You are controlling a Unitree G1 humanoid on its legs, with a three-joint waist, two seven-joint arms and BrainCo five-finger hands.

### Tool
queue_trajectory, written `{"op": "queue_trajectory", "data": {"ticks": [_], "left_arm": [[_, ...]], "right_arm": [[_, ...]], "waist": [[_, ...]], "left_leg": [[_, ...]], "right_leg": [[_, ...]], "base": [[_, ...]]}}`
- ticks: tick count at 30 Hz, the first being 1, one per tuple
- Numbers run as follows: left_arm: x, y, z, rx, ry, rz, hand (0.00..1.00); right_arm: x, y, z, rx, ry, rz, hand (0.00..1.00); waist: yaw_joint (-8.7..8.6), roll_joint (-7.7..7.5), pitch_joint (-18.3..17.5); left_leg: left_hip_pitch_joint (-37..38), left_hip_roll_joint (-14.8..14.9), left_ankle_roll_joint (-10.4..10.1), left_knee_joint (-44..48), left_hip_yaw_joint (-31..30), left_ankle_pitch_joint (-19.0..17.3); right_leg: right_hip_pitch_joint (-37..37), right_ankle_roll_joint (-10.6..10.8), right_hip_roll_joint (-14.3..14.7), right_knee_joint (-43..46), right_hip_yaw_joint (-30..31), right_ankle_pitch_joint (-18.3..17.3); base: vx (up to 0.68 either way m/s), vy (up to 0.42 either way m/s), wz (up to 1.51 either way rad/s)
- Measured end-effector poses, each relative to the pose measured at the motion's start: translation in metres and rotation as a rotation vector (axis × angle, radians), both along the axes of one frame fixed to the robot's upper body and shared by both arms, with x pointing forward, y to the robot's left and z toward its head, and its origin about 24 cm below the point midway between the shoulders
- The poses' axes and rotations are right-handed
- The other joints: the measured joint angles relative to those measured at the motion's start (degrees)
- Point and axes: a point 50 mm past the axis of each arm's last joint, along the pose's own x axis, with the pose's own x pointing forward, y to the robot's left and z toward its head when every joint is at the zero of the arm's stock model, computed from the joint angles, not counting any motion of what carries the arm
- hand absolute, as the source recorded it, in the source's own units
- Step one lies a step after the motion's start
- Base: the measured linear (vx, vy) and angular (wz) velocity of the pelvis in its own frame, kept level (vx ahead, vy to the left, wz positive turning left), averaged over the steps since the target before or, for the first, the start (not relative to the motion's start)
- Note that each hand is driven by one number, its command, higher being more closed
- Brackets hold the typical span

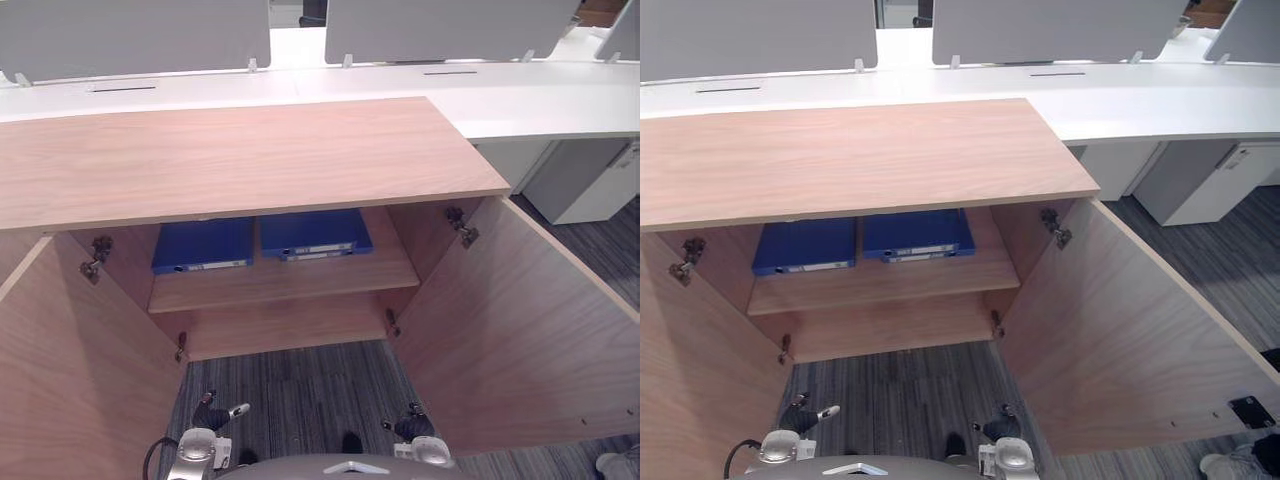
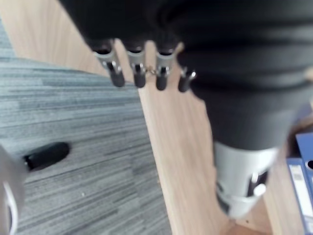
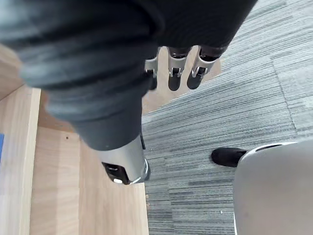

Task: Walk over to the cabinet, pick up the folder, carry it to the office cabinet, place the folder inside the office cabinet, then close the office cabinet door

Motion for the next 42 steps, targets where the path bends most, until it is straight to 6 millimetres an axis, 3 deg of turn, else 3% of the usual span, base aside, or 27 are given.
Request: {"op": "queue_trajectory", "data": {"ticks": [3, 9, 15, 20, 25, 30, 36, 42], "left_arm": [[-0.002, -0.003, -0.001, -0.005, 0.008, -0.013, 0.0], [-0.008, -0.003, -0.003, -0.005, 0.028, -0.011, 0.0], [-0.001, -0.006, 0.0, -0.005, 0.009, -0.034, 0.0], [0.019, -0.008, 0.005, 0.003, -0.031, -0.075, 0.0], [0.024, -0.008, 0.007, 0.009, -0.041, -0.103, 0.0], [0.026, -0.014, 0.007, -0.011, -0.038, -0.152, 0.0], [0.028, -0.015, 0.008, -0.016, -0.045, -0.174, 0.0], [0.021, -0.013, 0.006, -0.017, -0.033, -0.172, 0.0]], "right_arm": [[-0.004, -0.004, 0.0, 0.001, -0.002, -0.045, 0.0], [-0.012, -0.023, 0.011, -0.025, -0.082, -0.182, 0.0], [-0.024, -0.064, 0.039, -0.11, -0.242, -0.439, 0.0], [-0.031, -0.099, 0.064, -0.202, -0.374, -0.65, 0.0], [-0.019, -0.123, 0.089, -0.244, -0.522, -0.768, 0.0], [0.015, -0.151, 0.122, -0.297, -0.676, -0.735, 0.0], [0.048, -0.174, 0.159, -0.329, -0.821, -0.699, 0.0], [0.063, -0.192, 0.18, -0.372, -0.869, -0.67, 0.0]], "waist": [[-0.12, 0.08, -0.07], [-2.06, 0.18, -0.55], [-5.1, 0.5, -1.44], [-7.26, 0.82, -1.57], [-9.38, 2.18, -1.24], [-11.11, 4.42, 0.36], [-11.21, 5.19, 1.16], [-11.09, 5.54, 1.4]], "left_leg": [[1.13, -0.03, -0.11, 0.0, 2.05, -0.71], [2.74, 0.03, -0.6, 0.01, 6.28, -2.51], [4.53, 0.15, -0.79, 0.39, 10.12, -4.5], [4.72, 0.28, -0.25, 3.18, 12.26, -6.96], [3.35, 0.12, -0.25, 4.94, 14.17, -8.64], [2.84, 0.3, -0.04, 6.12, 14.61, -9.65], [2.7, 0.49, -0.15, 6.67, 14.48, -10.04], [2.02, 0.48, -0.12, 6.72, 13.83, -10.01]], "right_leg": [[-0.13, 0.23, 0.14, -0.08, 2.24, -0.13], [-1.13, 0.24, 0.86, -0.11, 6.87, -0.13], [-2.22, 0.22, 2.09, 0.05, 11.25, 0.83], [-2.23, -0.07, 2.06, 0.05, 13.17, 0.64], [-4.11, -0.15, 1.85, 0.05, 14.85, 0.6], [-4.56, -0.12, 1.92, 0.04, 15.36, 0.68], [-4.66, -0.19, 2.04, -0.27, 15.47, 0.61], [-5.15, -0.44, 1.88, -0.38, 14.77, 0.39]], "base": [[-0.02, 0.006, -0.33], [0.0, 0.008, -0.42], [0.05, -0.007, -0.46], [0.01, -0.006, -0.25], [-0.03, -0.022, -0.19], [-0.03, -0.038, -0.1], [-0.05, -0.053, -0.03], [-0.07, -0.059, 0.04]]}}
